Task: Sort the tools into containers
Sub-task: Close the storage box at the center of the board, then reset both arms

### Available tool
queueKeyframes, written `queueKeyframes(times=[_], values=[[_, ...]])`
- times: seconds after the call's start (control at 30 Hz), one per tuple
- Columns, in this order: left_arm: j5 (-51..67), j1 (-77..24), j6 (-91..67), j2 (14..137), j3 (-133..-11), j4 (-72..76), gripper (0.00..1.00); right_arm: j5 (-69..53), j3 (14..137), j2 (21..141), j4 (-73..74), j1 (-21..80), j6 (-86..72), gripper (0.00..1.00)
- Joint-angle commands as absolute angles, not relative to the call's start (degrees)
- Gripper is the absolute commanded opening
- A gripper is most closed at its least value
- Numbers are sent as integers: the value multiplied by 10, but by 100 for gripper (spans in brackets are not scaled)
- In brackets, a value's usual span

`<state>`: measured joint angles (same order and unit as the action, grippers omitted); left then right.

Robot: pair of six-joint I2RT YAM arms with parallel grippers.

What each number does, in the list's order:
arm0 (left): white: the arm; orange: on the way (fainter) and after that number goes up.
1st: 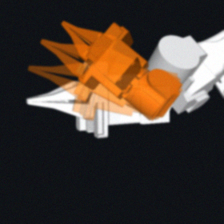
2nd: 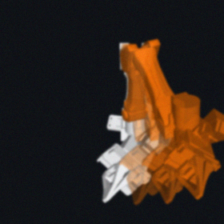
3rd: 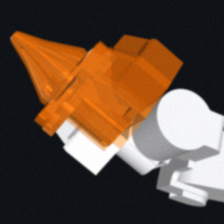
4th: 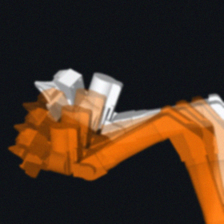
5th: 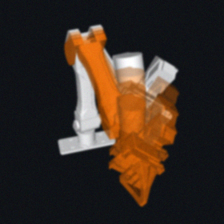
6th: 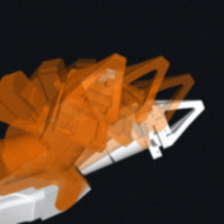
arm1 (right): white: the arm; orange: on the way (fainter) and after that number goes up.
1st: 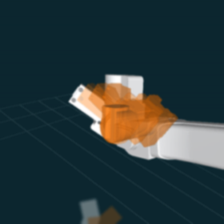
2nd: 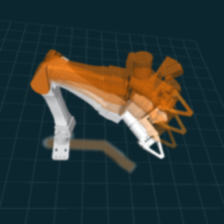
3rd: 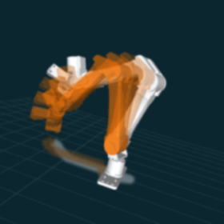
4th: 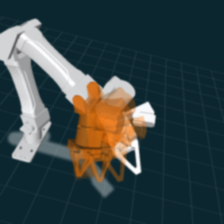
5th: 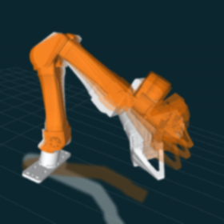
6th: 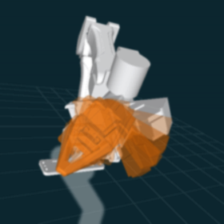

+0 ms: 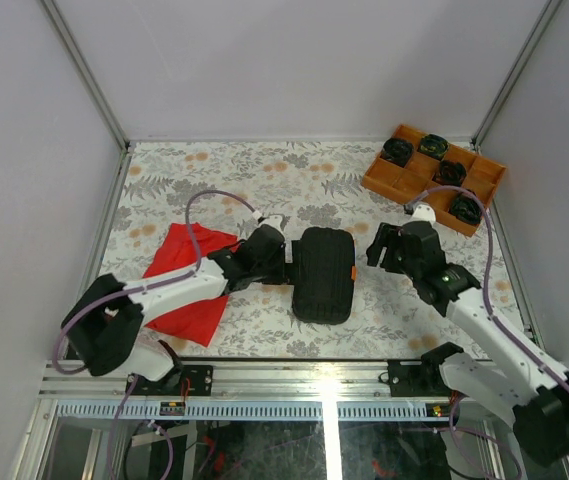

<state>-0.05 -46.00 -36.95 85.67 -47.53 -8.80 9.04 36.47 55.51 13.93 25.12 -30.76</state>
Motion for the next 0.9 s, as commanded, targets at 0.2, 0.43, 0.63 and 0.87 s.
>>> queueKeyframes(times=[0.2,0.43,0.63,0.87], values=[[-216,-455,-326,640,-530,-253,100,138,446,398,203,255,-268,91],[-293,-453,-292,510,-564,-319,100,190,455,303,247,255,-259,99],[-321,-453,-290,429,-562,-376,100,172,414,209,244,254,-257,99],[-341,-453,-305,332,-510,-408,100,203,391,170,289,255,-291,99]])
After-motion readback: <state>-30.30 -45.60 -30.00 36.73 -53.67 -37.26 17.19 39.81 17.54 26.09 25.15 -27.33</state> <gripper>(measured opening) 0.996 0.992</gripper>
